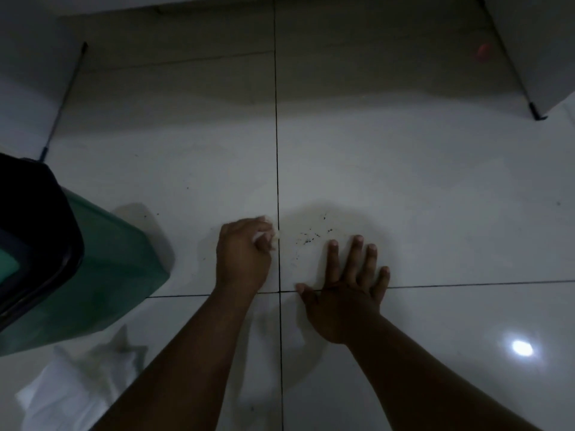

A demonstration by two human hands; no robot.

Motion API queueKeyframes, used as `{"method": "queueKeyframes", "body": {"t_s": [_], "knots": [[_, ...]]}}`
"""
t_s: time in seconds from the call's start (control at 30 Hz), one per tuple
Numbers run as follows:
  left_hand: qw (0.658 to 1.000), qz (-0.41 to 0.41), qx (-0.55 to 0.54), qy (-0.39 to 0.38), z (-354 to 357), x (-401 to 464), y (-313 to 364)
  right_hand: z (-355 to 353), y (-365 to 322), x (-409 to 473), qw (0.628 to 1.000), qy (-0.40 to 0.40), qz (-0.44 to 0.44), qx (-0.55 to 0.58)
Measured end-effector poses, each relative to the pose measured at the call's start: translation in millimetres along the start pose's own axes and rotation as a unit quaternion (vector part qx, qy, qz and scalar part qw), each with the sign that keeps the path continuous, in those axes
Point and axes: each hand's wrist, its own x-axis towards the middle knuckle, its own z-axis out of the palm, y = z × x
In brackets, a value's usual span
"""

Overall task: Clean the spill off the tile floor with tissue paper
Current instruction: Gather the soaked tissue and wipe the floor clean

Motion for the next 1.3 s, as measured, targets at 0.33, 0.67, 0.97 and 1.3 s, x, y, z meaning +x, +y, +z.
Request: {"method": "queueKeyframes", "body": {"t_s": [0.33, 0.67, 0.97, 1.3], "knots": [[0.973, -0.135, -0.183, -0.046, 8, 77, 3, 0, 2, -1, 1.0, -0.001, -0.008, 0.016], [0.988, 0.122, 0.033, -0.083, 22, 22, -2, 5, 1, 1, 1.0, 0.023, 0.008, -0.001], [0.99, -0.023, -0.13, -0.057, 32, 40, 21, 2, 0, 0, 1.0, 0.008, 0.004, 0.009], [0.997, -0.001, 0.051, -0.05, 28, -23, 19, 3, 0, -2, 1.0, 0.024, 0.011, 0.0]]}}
